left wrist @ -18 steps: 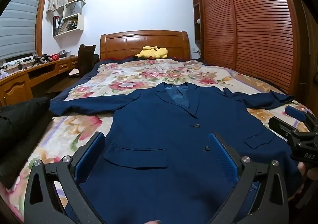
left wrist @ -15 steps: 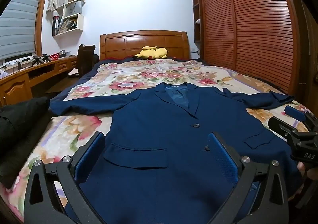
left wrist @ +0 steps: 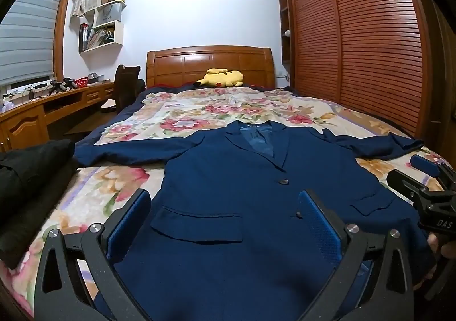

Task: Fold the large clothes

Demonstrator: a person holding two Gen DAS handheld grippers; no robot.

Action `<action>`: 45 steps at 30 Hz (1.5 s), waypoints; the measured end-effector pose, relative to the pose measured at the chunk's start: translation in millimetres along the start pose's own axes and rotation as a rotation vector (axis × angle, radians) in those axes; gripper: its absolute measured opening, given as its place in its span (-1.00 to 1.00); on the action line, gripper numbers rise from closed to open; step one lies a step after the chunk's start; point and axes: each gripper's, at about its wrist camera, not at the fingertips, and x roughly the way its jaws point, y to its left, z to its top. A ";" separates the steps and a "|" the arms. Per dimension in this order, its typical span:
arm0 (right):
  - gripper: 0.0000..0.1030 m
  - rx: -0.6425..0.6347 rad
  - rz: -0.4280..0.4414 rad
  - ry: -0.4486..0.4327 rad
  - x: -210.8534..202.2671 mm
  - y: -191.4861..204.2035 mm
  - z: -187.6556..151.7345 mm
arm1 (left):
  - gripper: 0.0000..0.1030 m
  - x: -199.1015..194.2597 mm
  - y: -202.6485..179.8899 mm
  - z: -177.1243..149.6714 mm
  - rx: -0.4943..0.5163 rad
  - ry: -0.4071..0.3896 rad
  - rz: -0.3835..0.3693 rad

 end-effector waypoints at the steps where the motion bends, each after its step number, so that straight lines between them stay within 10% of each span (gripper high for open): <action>1: 1.00 0.000 -0.001 0.000 -0.1 -0.2 -0.1 | 1.00 0.8 -0.3 -0.4 0.000 0.000 0.002; 45: 1.00 0.012 -0.002 -0.002 1.1 0.1 -2.3 | 1.00 -1.1 2.4 0.0 0.004 -0.010 0.013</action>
